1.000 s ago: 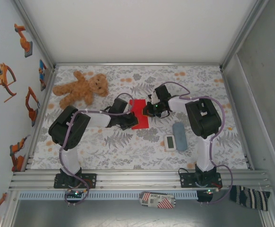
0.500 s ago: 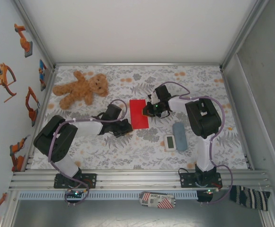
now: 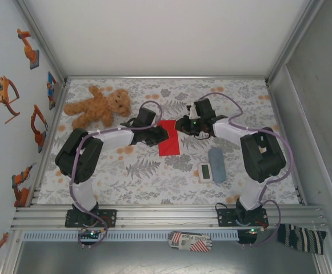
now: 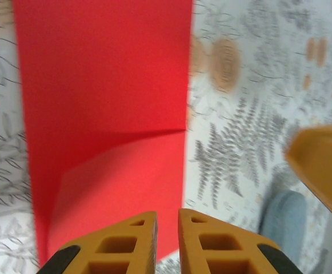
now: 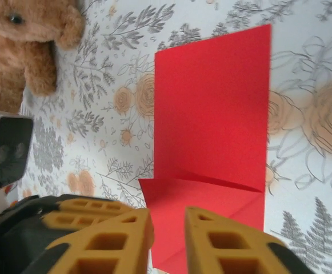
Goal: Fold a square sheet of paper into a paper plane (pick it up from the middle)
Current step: Pick up the paper from the center of the table.
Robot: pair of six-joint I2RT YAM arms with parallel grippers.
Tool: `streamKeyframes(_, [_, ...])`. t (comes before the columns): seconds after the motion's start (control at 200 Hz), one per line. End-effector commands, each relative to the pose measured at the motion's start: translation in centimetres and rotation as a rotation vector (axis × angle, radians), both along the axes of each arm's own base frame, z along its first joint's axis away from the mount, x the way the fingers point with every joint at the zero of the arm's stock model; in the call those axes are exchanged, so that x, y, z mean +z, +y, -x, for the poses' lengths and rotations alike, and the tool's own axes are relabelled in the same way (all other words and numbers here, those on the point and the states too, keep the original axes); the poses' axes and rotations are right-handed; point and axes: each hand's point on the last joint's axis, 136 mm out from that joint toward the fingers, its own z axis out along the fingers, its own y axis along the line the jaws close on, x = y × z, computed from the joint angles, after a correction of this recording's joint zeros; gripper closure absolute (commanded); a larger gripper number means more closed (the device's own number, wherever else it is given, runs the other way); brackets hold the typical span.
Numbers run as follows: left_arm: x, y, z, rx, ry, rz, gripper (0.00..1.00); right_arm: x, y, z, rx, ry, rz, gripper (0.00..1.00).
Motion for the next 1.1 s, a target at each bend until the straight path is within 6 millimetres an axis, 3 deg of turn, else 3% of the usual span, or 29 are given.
streamKeyframes(0.0, [-1.0, 1.6, -1.0, 0.015, 0.004, -0.072, 0.82, -1.2, -1.3, 0.1, -0.084, 0.028, 0.017, 0.71])
streamKeyframes(0.185, [-2.8, 2.8, -1.5, 0.041, 0.028, -0.079, 0.82, -2.4, -0.7, 0.6, -0.081, 0.074, -0.023, 0.55])
streamKeyframes(0.451, [-5.4, 3.6, -0.3, 0.069, 0.1, -0.101, 0.82, -3.2, 0.5, 1.0, -0.105, 0.13, -0.057, 0.57])
streamKeyframes(0.851, [-6.8, 4.6, 0.3, 0.131, 0.158, -0.117, 0.82, -5.3, 1.3, 1.8, -0.138, 0.225, -0.054, 0.57])
streamKeyframes(1.097, [-6.9, 4.6, 0.4, 0.134, 0.164, -0.11, 0.83, -6.5, 1.4, 1.7, -0.14, 0.244, -0.02, 0.62])
